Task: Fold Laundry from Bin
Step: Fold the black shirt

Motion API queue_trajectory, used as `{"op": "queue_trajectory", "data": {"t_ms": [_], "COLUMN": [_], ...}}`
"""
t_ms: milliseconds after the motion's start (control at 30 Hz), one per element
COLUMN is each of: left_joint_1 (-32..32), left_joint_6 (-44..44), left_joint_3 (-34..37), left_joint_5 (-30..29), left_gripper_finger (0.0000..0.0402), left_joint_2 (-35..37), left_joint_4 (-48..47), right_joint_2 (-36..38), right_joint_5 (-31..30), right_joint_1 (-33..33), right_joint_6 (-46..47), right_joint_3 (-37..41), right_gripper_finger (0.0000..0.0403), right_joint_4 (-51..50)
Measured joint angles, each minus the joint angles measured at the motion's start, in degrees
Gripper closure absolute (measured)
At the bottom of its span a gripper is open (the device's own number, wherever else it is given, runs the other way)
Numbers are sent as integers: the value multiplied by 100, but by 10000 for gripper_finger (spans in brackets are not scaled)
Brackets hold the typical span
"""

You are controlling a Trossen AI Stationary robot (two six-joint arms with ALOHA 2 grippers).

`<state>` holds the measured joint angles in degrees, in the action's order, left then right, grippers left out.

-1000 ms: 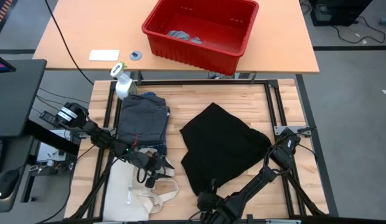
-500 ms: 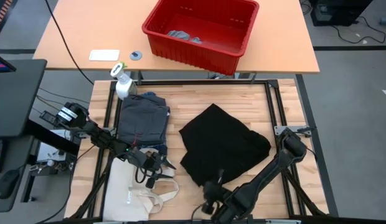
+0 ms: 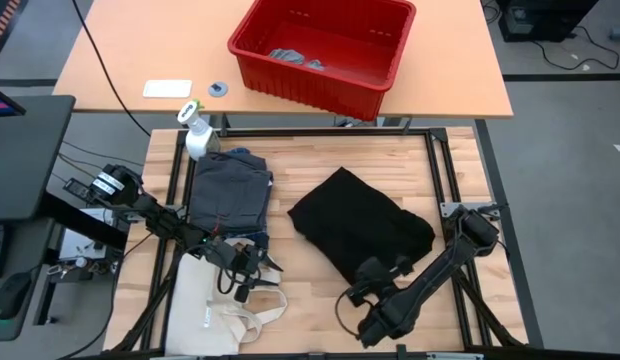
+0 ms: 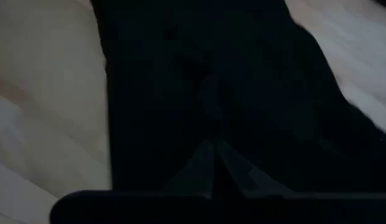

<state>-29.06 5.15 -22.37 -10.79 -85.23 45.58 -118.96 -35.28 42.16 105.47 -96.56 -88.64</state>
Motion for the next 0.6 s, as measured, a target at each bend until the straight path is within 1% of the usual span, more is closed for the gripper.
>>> {"op": "queue_trajectory", "data": {"t_ms": [133, 233, 433, 600], "left_joint_1": [0, 0, 0, 13], "left_joint_6": [0, 0, 2, -36], "left_joint_3": [0, 0, 0, 0], "left_joint_5": [0, 0, 2, -53], "left_gripper_finger": [212, 212, 212, 212], "left_joint_2": [0, 0, 0, 0], "left_joint_4": [9, 7, 12, 5], "right_joint_2": [9, 7, 5, 5], "right_joint_5": [834, 1375, 1723, 2196], "right_joint_1": [87, 89, 80, 56], "right_joint_6": [518, 665, 658, 351], "right_joint_3": [439, 858, 1599, 1993], "right_gripper_finger": [392, 392, 378, 341], "right_joint_4": [-84, 207, 1077, 1512]}}
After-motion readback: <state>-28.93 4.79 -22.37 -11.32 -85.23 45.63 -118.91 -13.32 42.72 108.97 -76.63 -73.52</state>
